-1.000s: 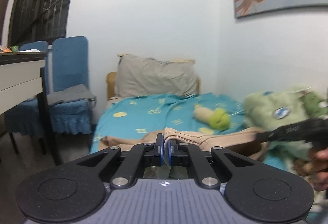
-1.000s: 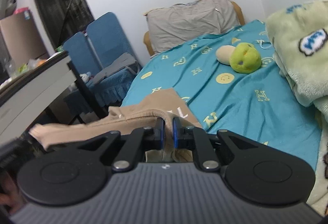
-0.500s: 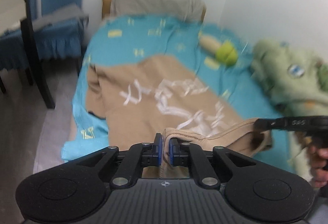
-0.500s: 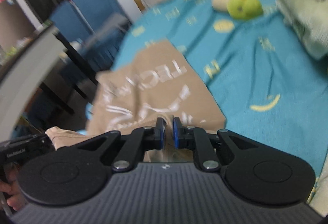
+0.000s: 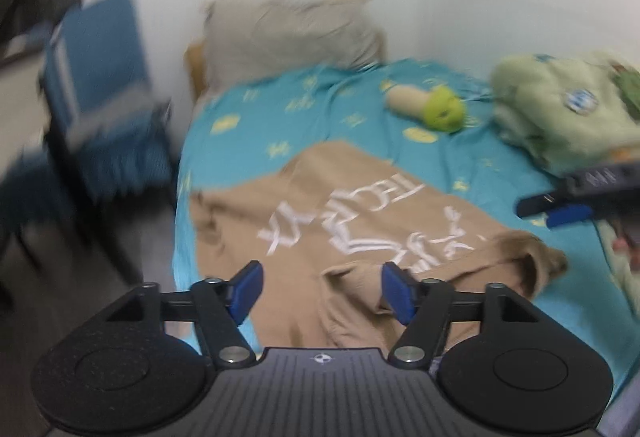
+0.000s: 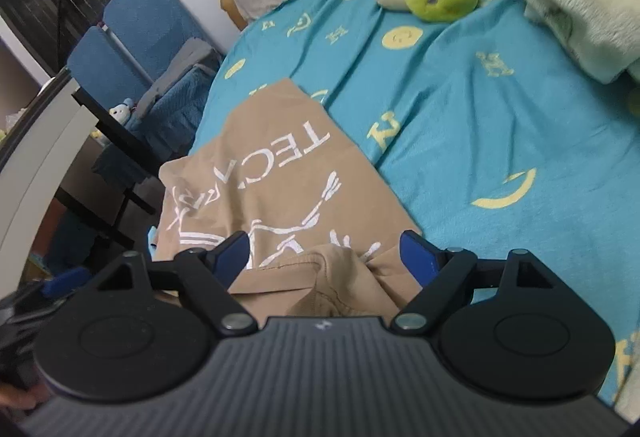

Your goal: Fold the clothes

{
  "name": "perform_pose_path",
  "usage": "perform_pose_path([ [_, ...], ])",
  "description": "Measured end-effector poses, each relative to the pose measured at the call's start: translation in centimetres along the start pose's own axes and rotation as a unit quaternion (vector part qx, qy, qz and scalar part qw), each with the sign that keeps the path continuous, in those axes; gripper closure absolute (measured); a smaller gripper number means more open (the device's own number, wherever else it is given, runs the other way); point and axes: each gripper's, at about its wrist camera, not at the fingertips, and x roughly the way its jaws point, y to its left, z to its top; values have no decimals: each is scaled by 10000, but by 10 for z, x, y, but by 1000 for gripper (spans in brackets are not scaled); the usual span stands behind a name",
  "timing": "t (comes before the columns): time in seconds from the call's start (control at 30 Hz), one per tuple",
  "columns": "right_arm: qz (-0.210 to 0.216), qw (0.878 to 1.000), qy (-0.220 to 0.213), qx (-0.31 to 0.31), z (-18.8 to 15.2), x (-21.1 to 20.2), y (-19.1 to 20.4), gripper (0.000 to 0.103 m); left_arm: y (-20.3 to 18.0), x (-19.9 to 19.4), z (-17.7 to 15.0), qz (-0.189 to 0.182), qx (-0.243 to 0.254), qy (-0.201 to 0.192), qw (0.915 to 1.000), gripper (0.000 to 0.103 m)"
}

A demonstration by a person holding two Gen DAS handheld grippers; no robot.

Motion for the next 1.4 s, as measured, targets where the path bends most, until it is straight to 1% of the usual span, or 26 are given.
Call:
perform_pose_path([
  [0.03,-61,10000,-26,-18,-1,-2,1,19,-7,-8,-1,-3,229,-140,9996,30],
  [0.07,-78,10000,-25,-10,-2,-4,0,19,-15,-7,-1,-41,493,-185,9986,30],
  [0.13,-23,10000,14,44,-3,-4,-1,19,-33,3,-3,-89,1099,-192,9937,30],
  [0.17,4,10000,33,71,-3,-4,-2,19,-42,11,-5,-10,1413,-165,9898,30],
  [0.27,46,10000,62,59,-4,-4,-1,19,-58,37,-11,288,1934,102,9807,34],
  [0.33,47,10000,42,-16,-4,-5,1,19,-56,45,-11,364,1871,79,9816,35],
  [0.37,53,10000,32,-54,-5,-6,3,19,-54,48,-12,400,1834,65,9822,41],
  [0.4,64,9999,24,-91,-5,-6,4,19,-53,51,-12,437,1797,51,9827,52],
  [0.43,84,9999,22,-131,-6,-6,5,19,-51,55,-13,473,1759,37,9833,60],
  [0.47,113,9998,28,-175,-6,-5,7,19,-45,54,-10,430,1540,19,9871,78],
  [0.5,142,9996,31,-228,-7,-5,9,19,-39,48,-7,397,1304,-79,9906,94],
  [0.53,164,9994,25,-302,-8,-5,11,19,-33,42,-3,365,1068,-182,9934,96],
  [0.6,176,9984,-21,-538,-10,-7,18,19,-21,30,5,299,593,-387,9970,99],
  [0.67,178,9964,-85,-820,-13,-9,26,19,-19,8,10,202,340,-721,9966,99],
  [0.7,185,9950,-123,-976,-14,-10,31,19,-18,-3,12,152,216,-889,9957,99],
  [0.77,208,9908,-206,-1325,-19,-13,41,19,-20,-26,16,-64,-55,-1168,9931,99],
  [0.87,246,9805,-296,-1927,-28,-16,59,19,-27,-60,13,-289,-241,-1575,9868,99],
  [0.97,328,9672,-295,-2500,-39,-17,76,19,-34,-80,9,-319,-308,-1782,9830,99],
  [1.1,462,9506,-138,-3067,-51,-16,92,19,-25,-85,10,-215,-654,-1954,9783,99],
  [1.13,395,9498,-157,-3099,-53,-16,93,19,-20,-85,11,-209,-776,-1998,9765,99],
  [1.27,-287,9617,-500,-2680,-48,-19,83,19,-13,-89,10,-44,-950,-2047,9742,99],
  [1.33,-424,9740,-672,-2121,-40,-26,68,19,-11,-90,10,21,-994,-2027,9742,99],
  [1.4,-514,9835,-819,-1527,-32,-34,53,19,-11,-90,9,49,-1025,-2015,9741,99],
])
